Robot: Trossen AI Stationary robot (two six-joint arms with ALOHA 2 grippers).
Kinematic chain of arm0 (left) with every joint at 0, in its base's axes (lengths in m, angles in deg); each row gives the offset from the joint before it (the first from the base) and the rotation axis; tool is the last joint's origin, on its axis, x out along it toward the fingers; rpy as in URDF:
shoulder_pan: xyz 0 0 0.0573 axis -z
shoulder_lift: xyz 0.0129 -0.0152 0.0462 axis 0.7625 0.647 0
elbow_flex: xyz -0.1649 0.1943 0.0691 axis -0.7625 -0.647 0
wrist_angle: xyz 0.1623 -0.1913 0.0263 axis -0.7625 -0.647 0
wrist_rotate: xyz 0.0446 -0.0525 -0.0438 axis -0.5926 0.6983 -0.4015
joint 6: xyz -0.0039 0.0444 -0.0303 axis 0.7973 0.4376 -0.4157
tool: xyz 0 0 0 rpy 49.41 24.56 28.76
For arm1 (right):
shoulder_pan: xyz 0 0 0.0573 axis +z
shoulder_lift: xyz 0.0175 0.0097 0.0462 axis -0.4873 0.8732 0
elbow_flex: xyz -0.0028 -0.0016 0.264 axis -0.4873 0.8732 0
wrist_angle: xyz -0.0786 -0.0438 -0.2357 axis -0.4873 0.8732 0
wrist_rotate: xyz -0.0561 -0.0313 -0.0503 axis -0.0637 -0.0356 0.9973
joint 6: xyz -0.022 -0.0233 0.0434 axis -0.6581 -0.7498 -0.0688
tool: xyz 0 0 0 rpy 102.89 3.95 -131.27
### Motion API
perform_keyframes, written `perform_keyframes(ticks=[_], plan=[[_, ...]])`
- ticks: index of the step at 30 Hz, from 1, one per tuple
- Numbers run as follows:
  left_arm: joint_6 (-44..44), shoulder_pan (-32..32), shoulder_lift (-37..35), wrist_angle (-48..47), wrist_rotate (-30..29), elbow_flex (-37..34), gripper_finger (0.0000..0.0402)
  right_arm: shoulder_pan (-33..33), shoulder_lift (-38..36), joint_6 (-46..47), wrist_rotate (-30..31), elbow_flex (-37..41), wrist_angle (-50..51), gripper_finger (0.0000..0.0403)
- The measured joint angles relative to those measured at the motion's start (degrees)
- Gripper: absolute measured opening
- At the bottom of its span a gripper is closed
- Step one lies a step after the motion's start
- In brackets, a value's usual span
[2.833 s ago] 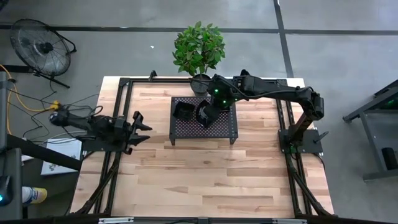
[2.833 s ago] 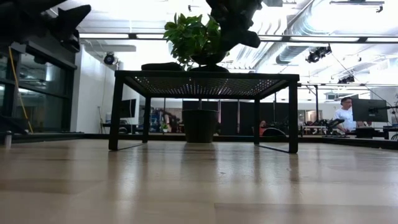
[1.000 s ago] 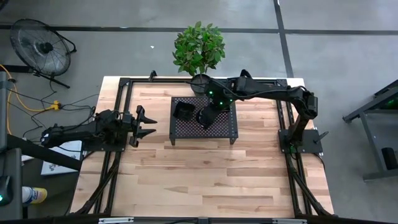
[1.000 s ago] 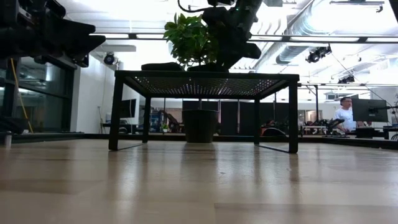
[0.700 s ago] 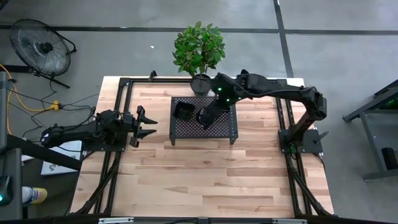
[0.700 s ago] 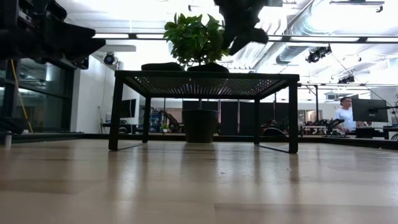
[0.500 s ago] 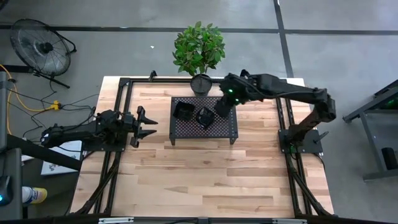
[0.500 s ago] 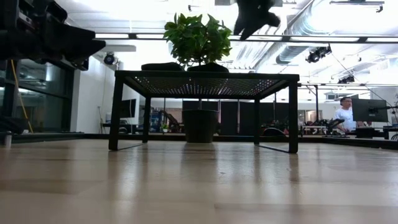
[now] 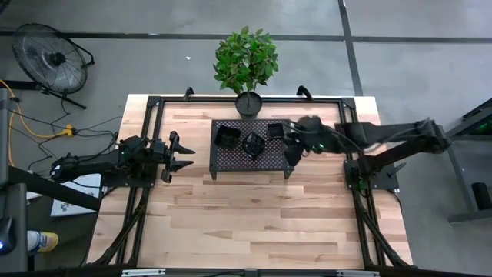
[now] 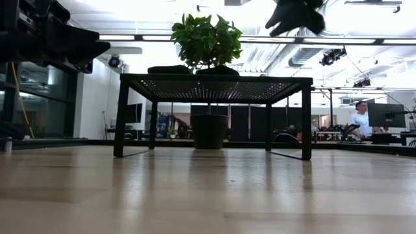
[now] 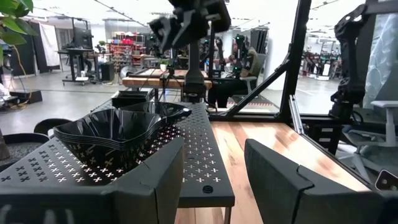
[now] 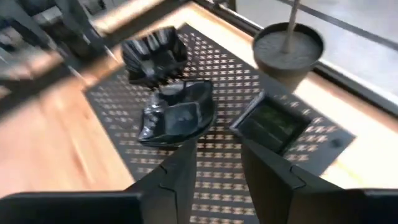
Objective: Pick & Place Mini shaped plates
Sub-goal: Return to Home Position
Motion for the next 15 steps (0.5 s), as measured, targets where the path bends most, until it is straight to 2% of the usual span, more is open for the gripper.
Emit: perform_keyframes(ticks=[5,15], plan=[[0.0,0.0,0.0,0.0,0.0,0.0,0.0167,3.4,-8.7,3.5,1.5,16.3,-19.1,0.0104],[0.0,0.0,0.0,0.0,0.0,0.0,0.0167,8.7,-20.4,1.7,0.7,39.7,-48.3,0.0036]])
